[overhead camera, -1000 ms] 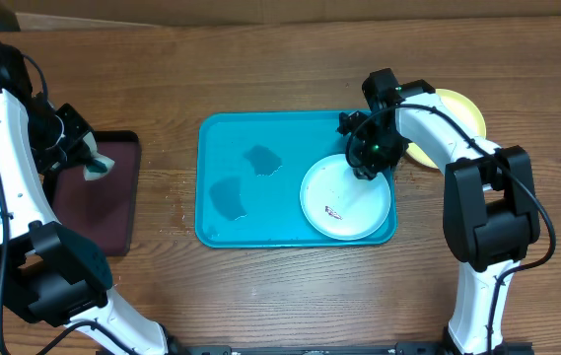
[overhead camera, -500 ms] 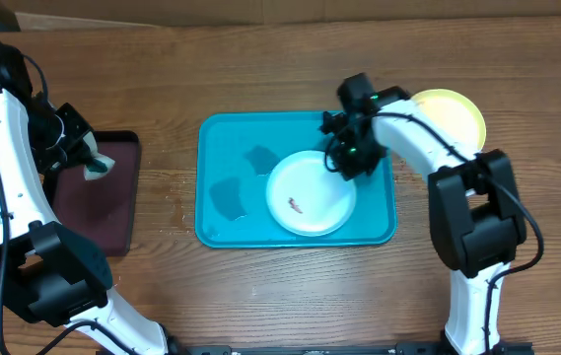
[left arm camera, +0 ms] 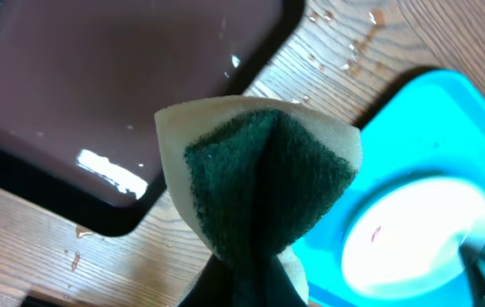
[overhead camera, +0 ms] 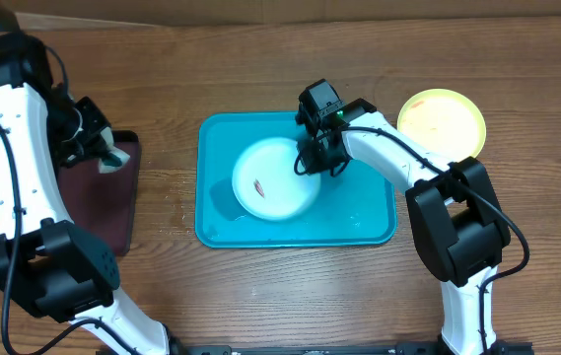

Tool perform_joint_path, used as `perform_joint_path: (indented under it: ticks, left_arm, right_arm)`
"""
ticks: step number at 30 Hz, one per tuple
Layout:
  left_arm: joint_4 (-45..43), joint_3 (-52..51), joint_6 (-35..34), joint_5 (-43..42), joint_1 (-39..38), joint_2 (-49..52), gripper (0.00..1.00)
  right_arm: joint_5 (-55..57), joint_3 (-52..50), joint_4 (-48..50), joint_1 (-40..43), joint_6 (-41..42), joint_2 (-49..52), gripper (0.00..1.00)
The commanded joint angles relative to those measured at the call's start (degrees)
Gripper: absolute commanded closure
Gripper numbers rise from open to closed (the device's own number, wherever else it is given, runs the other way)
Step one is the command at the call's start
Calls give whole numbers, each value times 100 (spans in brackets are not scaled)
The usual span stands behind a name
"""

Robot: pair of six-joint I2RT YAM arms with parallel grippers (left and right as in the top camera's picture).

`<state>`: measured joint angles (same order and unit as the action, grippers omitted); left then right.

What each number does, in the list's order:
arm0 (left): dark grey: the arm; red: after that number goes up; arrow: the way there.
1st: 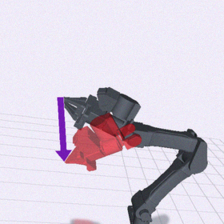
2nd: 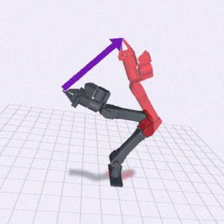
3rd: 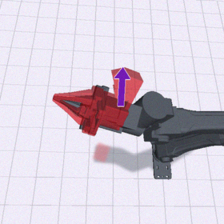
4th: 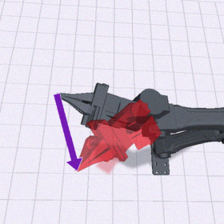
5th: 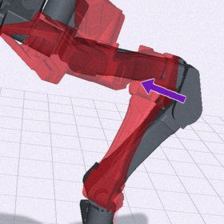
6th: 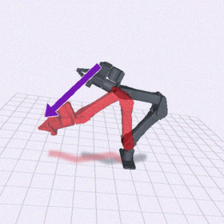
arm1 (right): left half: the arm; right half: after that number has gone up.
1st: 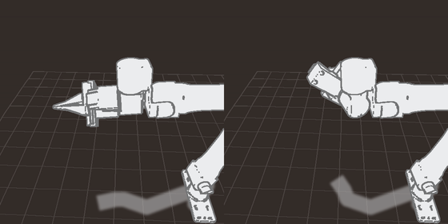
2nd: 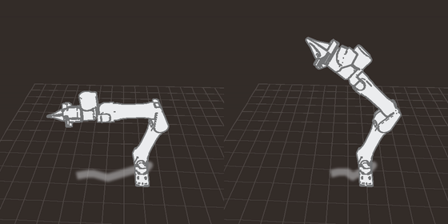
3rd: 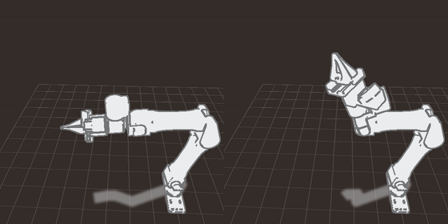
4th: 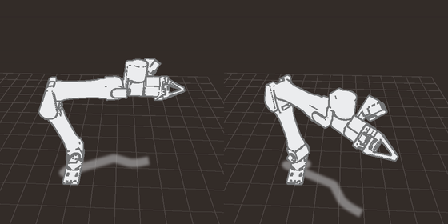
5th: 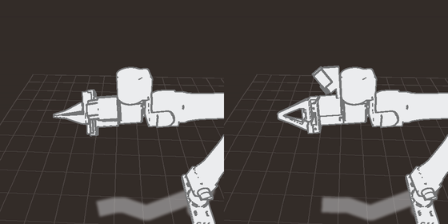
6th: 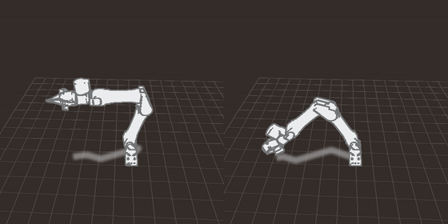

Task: Clean dirty plates on tray and stack at the side
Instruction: 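Bring the sponge with the left gripper onto the light blue plate and rub, then rub the sponge over the plate while the right gripper holds it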

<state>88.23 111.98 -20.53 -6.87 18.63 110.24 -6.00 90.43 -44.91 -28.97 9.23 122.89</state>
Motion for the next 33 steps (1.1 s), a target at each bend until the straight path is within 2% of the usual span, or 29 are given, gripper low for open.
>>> perform_joint_path:
  ticks: [1, 10, 16, 20, 27, 31, 33]
  left_arm:
    - [-7, -13, 149, -66, -225, -122, 96]
    - [-299, -181, 280, -219, -1126, -116, 96]
    - [-1346, -1102, 358, -627, -1856, -114, 96]
    - [-2039, -1591, 1047, -1298, -2387, -114, 96]
    - [-2879, -2035, 800, -1139, -3141, -111, 96]
    - [-3167, -2343, 216, -758, -3193, -87, 96]
    - [-3305, -2507, 151, -761, -3123, -83, 96]
  right_arm:
    - [-472, 26, 367, -24, 1609, 63, 96]
    - [-369, -46, 730, -70, 1779, 63, 96]
    - [-308, -280, 769, -70, 1585, 72, 96]
    - [-428, -516, 918, -107, 1587, 72, 96]
    - [-461, -584, 1211, -269, 1589, 72, 96]
    - [-461, -584, 1209, -289, 1587, 72, 96]
    - [-459, -584, 1185, -289, 1587, 74, 96]
